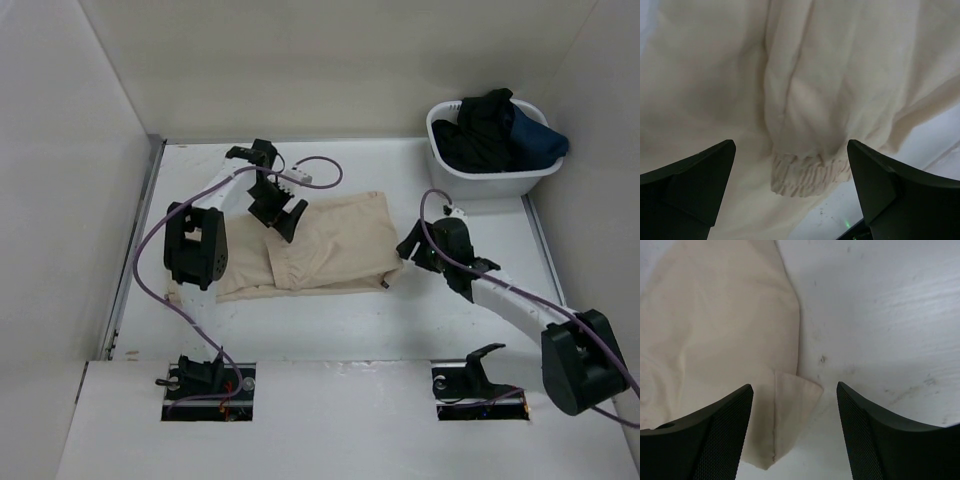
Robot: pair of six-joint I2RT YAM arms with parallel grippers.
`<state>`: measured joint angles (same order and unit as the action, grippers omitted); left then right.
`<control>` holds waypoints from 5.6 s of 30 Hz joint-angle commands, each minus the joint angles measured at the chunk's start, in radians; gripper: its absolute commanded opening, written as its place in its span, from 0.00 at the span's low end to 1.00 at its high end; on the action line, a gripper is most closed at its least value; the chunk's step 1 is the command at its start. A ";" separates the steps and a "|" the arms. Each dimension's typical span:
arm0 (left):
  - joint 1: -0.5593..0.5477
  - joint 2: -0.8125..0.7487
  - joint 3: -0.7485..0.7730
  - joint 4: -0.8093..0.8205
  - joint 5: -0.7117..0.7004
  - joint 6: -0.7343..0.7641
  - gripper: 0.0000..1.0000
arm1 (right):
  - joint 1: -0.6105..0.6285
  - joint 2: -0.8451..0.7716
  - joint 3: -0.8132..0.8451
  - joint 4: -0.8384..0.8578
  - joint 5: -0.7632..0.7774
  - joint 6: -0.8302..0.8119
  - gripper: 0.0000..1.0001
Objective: Fold and stack the trousers
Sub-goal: Fold the trousers
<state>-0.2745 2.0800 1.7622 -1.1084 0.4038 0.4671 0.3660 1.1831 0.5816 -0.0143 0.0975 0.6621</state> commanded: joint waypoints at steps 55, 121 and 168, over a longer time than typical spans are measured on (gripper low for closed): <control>0.173 -0.086 -0.021 0.012 -0.102 0.029 1.00 | -0.281 -0.192 0.558 -0.677 -0.167 -0.478 0.00; -0.153 -0.299 -0.598 0.381 -0.131 0.151 1.00 | 0.132 -0.172 -0.180 -0.262 0.048 0.449 0.05; 0.769 -0.890 -0.471 0.590 -0.033 -0.392 1.00 | -0.588 -0.234 0.474 -0.768 0.005 -0.239 1.00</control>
<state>0.5003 1.2308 1.2728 -0.5533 0.3595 0.0692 -0.2176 0.9691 1.0492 -0.8028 0.0902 0.4400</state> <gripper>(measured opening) 0.997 0.998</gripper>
